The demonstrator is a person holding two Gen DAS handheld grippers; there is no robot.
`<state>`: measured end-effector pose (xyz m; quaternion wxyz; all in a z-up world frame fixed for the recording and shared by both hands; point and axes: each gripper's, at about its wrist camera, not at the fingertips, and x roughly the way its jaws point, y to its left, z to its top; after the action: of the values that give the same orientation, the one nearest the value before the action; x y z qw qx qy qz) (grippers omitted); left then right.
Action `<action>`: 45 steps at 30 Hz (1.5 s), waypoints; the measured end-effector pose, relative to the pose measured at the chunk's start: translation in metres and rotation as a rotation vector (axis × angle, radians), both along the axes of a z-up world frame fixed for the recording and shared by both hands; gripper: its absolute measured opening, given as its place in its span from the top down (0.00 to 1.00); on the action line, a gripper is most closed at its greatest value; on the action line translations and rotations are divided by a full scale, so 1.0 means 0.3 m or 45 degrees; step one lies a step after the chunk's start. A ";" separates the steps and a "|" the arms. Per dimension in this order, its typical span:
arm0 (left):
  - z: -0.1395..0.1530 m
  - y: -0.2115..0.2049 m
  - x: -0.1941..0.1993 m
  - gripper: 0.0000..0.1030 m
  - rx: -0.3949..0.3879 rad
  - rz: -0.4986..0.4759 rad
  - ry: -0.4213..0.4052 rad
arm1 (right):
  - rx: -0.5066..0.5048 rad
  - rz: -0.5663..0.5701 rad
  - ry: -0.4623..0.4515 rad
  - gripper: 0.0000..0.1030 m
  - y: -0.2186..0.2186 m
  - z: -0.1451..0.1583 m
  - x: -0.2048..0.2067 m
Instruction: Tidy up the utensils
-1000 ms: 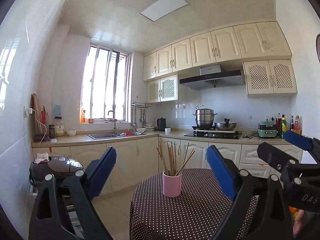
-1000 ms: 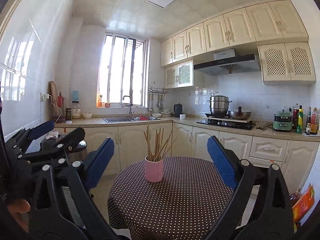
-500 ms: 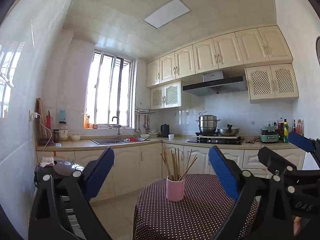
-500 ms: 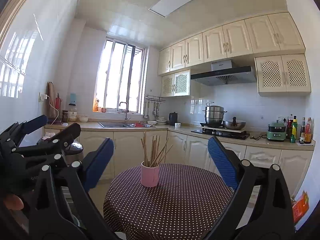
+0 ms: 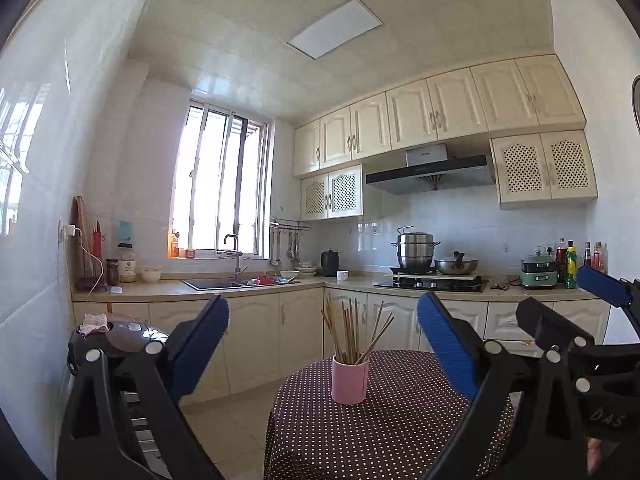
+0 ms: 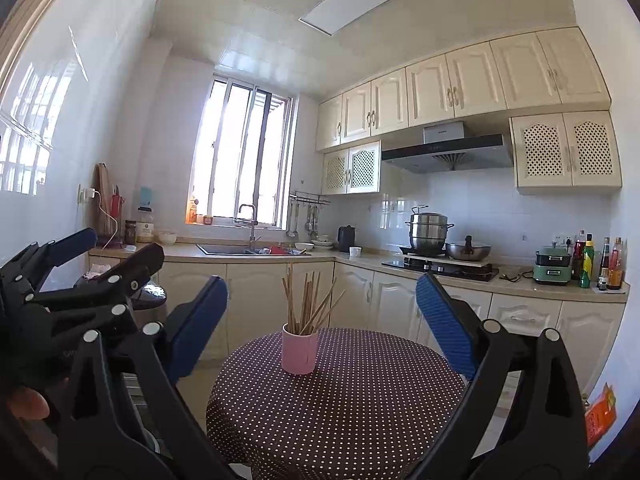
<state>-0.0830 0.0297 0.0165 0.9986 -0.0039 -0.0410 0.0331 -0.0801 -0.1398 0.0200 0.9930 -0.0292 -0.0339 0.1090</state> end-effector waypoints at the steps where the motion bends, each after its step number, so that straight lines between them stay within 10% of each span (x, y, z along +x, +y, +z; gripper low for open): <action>1: -0.001 0.001 0.000 0.09 -0.001 -0.002 0.000 | 0.000 0.001 0.000 0.09 0.000 0.000 0.000; 45: -0.014 -0.003 0.010 0.09 0.020 0.023 0.019 | 0.001 0.011 0.038 0.09 0.001 -0.013 0.008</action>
<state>-0.0799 0.0288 0.0122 0.9985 0.0047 -0.0340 0.0418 -0.0776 -0.1394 0.0160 0.9930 -0.0269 -0.0193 0.1135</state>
